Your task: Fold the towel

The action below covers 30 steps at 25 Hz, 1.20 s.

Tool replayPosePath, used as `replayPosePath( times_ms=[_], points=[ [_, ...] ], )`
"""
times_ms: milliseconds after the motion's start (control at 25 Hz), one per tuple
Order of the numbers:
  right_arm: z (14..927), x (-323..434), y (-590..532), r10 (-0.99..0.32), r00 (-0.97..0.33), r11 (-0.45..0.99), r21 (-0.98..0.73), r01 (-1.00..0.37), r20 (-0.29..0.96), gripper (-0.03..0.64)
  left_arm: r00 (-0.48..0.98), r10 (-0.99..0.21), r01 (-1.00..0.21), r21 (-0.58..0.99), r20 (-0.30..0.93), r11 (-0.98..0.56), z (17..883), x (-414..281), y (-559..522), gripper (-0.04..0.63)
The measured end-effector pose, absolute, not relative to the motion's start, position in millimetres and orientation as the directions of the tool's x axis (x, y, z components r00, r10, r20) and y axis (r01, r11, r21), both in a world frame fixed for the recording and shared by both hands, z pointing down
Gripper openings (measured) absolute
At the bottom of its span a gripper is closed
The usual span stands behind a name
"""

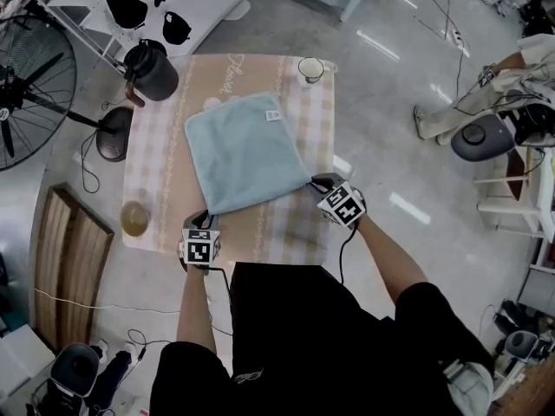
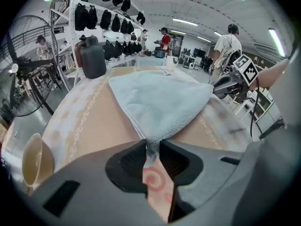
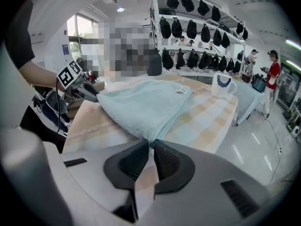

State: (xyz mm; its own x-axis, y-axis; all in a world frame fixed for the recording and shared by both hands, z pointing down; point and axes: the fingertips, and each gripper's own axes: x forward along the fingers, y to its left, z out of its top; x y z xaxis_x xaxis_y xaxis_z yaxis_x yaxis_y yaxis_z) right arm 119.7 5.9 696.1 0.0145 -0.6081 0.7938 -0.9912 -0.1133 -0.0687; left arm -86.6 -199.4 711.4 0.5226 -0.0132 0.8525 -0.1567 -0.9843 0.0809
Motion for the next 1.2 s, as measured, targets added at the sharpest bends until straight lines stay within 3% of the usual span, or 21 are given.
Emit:
replayPosePath(
  times_ms=[640,1200],
  points=[
    [690,50,85,-0.618,-0.029,-0.037,-0.066,-0.997,0.786,0.035,0.534,-0.040,-0.227,0.097,0.844,-0.969,705,-158,-116,0.089],
    [689,4,120,-0.616,-0.088,0.006,-0.108,-0.994,0.783,0.035,0.534,0.012,-0.231,0.160,0.845,-0.960,690,-198,-86,0.089]
  ],
)
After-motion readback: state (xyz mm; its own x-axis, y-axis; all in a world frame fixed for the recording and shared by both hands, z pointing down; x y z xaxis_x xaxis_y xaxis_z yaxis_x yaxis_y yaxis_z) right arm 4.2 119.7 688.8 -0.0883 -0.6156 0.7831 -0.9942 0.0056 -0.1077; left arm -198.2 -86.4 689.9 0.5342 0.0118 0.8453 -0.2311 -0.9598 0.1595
